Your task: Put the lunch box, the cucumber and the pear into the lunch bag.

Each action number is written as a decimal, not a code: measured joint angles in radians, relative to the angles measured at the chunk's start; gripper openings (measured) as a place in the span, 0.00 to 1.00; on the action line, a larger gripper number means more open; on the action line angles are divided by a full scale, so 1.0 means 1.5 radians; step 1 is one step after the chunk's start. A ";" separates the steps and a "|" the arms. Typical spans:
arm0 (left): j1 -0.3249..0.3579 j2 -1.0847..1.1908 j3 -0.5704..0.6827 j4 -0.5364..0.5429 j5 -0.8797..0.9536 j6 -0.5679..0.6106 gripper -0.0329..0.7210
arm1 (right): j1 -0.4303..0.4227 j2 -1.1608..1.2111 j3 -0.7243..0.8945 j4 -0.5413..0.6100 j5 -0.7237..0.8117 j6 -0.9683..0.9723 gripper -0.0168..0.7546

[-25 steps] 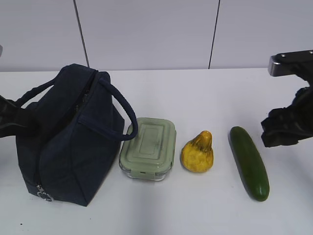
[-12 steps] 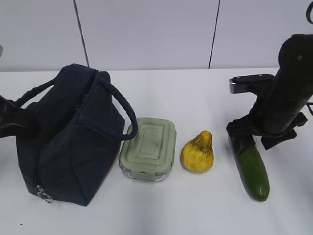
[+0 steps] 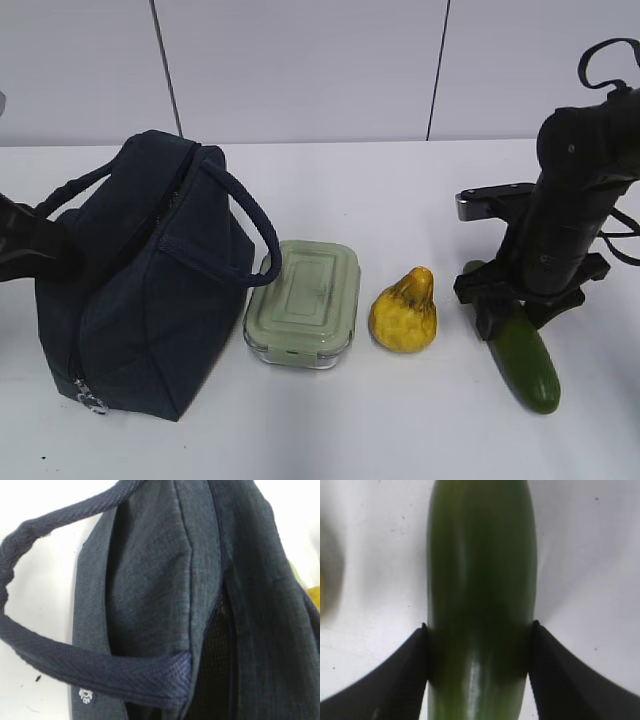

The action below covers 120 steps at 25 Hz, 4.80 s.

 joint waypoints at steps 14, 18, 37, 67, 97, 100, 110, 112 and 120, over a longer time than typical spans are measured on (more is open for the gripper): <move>-0.001 -0.020 0.000 -0.028 0.019 0.000 0.02 | 0.088 -0.195 -0.208 0.393 0.053 -0.254 0.54; -0.001 -0.020 0.000 -0.036 0.026 0.000 0.02 | 0.187 -0.143 -0.290 0.487 0.034 -0.279 0.54; -0.001 -0.020 0.000 -0.040 0.025 0.000 0.02 | 0.291 0.052 -0.339 0.362 -0.057 -0.196 0.54; -0.001 -0.020 0.000 -0.038 0.025 0.000 0.02 | 0.102 -0.042 -0.238 0.043 0.218 -0.051 0.78; -0.001 -0.020 0.000 -0.037 0.025 0.000 0.02 | 0.155 -0.132 -0.357 0.319 0.140 -0.273 0.21; -0.001 -0.020 0.000 -0.037 0.025 0.000 0.02 | 0.209 -0.112 -0.383 0.424 0.112 -0.323 0.21; -0.001 -0.020 0.000 -0.037 0.025 0.000 0.02 | 0.263 0.031 -0.389 0.401 0.106 -0.327 0.20; -0.001 -0.020 0.000 -0.037 0.025 0.000 0.02 | 0.263 0.042 -0.389 0.387 0.111 -0.317 0.20; -0.001 -0.020 0.000 -0.036 0.023 0.000 0.02 | 0.256 0.047 -0.411 0.484 0.125 -0.358 0.70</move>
